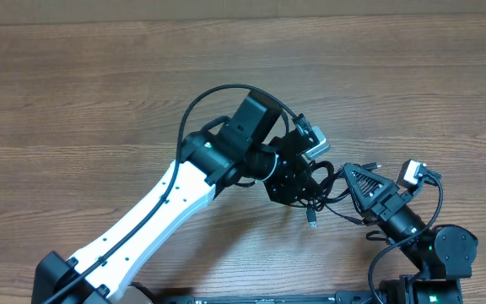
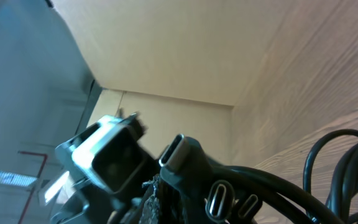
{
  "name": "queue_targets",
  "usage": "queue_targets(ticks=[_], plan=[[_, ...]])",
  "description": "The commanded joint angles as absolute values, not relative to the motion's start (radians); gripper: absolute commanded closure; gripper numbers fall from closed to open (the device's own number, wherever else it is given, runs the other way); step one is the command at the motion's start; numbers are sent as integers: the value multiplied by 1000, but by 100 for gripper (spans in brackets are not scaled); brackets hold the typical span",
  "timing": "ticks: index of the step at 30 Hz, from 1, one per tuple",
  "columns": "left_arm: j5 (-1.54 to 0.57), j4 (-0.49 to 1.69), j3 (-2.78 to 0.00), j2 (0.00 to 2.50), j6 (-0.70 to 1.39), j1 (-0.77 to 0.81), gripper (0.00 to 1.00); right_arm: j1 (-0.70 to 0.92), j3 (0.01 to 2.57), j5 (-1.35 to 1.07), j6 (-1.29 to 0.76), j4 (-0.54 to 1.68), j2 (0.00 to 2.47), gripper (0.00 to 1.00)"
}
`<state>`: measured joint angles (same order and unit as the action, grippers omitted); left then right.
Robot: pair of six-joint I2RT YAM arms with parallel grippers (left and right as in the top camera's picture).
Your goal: Untangle cables
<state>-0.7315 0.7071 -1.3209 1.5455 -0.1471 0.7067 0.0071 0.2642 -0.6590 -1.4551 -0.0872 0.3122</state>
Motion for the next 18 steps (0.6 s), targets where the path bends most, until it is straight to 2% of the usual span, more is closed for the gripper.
queue_targets(ticks=[1,4,9,15,18], plan=[[-778,694,-1312,1576,-181,733,44,4,289,-677,-1470,-104,303,96],[-778,688,-1311,1598,-180,750,45,4,289,-676,-1470,-104,303,96],[-784,671,-1312,1621,-179,758,62,4,289,-676,-1470,-104,303,96],[-784,664,-1312,1621,-180,758,94,4,289,-675,-1470,-100,303,96],[-784,658,-1312,1621,-179,758,96,4,289,-675,-1469,-96,303,96]])
